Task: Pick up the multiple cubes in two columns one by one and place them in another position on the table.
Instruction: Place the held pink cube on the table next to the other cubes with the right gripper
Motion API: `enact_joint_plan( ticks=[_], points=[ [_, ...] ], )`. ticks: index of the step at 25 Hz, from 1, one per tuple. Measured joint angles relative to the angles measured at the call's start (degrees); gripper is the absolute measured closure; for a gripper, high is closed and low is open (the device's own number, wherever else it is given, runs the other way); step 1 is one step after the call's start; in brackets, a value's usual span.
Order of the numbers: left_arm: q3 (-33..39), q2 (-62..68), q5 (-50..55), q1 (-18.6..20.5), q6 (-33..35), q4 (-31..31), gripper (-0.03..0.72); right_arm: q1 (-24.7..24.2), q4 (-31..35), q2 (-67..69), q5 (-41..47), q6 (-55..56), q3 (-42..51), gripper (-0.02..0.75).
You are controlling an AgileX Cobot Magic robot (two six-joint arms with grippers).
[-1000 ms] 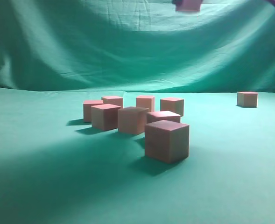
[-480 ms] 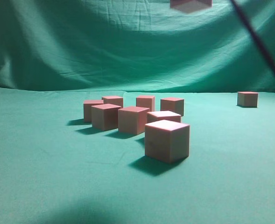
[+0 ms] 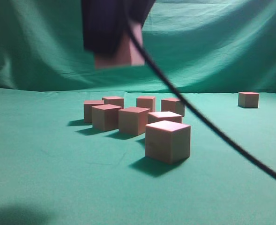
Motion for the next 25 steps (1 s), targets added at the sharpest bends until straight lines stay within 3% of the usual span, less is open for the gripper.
enact_joint_plan(
  ticks=[11,25],
  points=[
    [0.0,0.0,0.0,0.0,0.0,0.0,0.688,0.0,-1.36,9.11,-7.78,-2.61,0.11,0.479],
    [0.0,0.0,0.0,0.0,0.0,0.0,0.688,0.0,-3.01,11.89,-8.89,-2.74,0.11,0.479]
  ],
)
